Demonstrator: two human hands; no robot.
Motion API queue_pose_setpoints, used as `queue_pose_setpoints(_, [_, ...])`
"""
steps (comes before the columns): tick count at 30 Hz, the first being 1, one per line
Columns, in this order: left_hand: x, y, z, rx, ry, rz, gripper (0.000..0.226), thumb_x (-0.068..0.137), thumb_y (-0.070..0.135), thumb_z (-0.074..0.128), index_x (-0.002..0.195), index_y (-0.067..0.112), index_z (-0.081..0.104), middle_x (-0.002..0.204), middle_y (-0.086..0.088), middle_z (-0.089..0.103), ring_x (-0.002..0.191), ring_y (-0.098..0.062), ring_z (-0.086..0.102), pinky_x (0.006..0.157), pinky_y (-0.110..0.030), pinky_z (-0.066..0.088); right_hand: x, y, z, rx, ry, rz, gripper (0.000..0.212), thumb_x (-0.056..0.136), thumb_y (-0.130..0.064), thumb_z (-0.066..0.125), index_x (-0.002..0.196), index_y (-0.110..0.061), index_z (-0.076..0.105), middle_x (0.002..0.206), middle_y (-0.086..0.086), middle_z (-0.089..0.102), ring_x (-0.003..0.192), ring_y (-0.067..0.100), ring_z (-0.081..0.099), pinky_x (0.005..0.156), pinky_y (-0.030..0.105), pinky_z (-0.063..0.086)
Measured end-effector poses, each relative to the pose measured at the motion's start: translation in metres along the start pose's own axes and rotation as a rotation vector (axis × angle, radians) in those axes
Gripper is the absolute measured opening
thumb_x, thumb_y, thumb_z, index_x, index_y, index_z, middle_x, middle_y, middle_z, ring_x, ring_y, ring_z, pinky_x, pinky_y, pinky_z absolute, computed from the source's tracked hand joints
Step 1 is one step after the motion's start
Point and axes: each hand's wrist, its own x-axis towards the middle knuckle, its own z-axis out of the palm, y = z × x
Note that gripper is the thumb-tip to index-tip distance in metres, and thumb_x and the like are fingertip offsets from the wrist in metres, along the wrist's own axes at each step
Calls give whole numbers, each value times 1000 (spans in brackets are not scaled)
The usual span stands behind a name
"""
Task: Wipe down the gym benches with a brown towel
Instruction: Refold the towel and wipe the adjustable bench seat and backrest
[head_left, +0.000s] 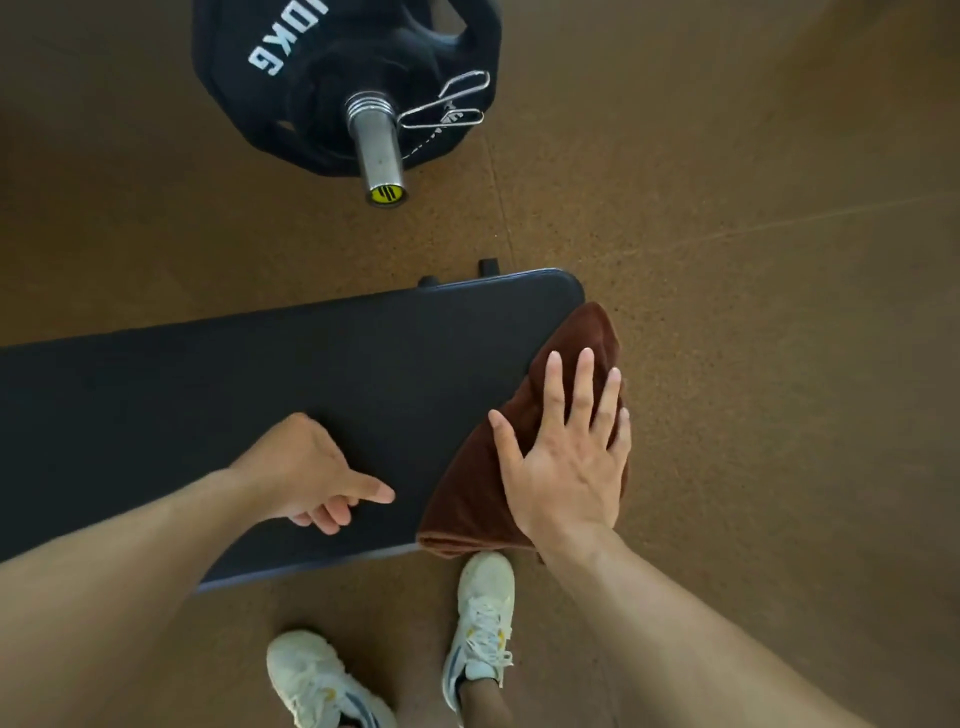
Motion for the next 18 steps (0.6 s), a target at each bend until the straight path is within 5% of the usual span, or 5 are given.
queue_pose_setpoints(7, [11, 4, -4, 26, -79, 3, 44, 69, 42, 90, 77, 1, 77, 66, -10, 77, 64, -21, 77, 70, -35, 63, 112, -27, -38, 193, 62, -58, 68, 104, -67, 24, 164, -36, 18, 176, -4, 8, 162, 26, 6, 123, 53, 33])
queue_pose_setpoints(12, [14, 0, -7, 10, -118, 37, 45, 68, 44, 91, 78, 2, 78, 66, -9, 77, 64, -20, 77, 69, -34, 63, 70, -32, -16, 63, 171, -100, 60, 108, -57, 26, 164, -35, 23, 175, -6, 14, 162, 26, 4, 129, 54, 15])
queue_pose_setpoints(18, [15, -9, -8, 2, -151, 117, 43, 73, 48, 87, 79, 7, 78, 64, -2, 76, 62, -15, 76, 71, -34, 64, -25, -27, 17, -141, 44, -597, 61, 102, -60, 45, 160, -41, 36, 160, -1, 47, 149, 34, 39, 126, 58, 20])
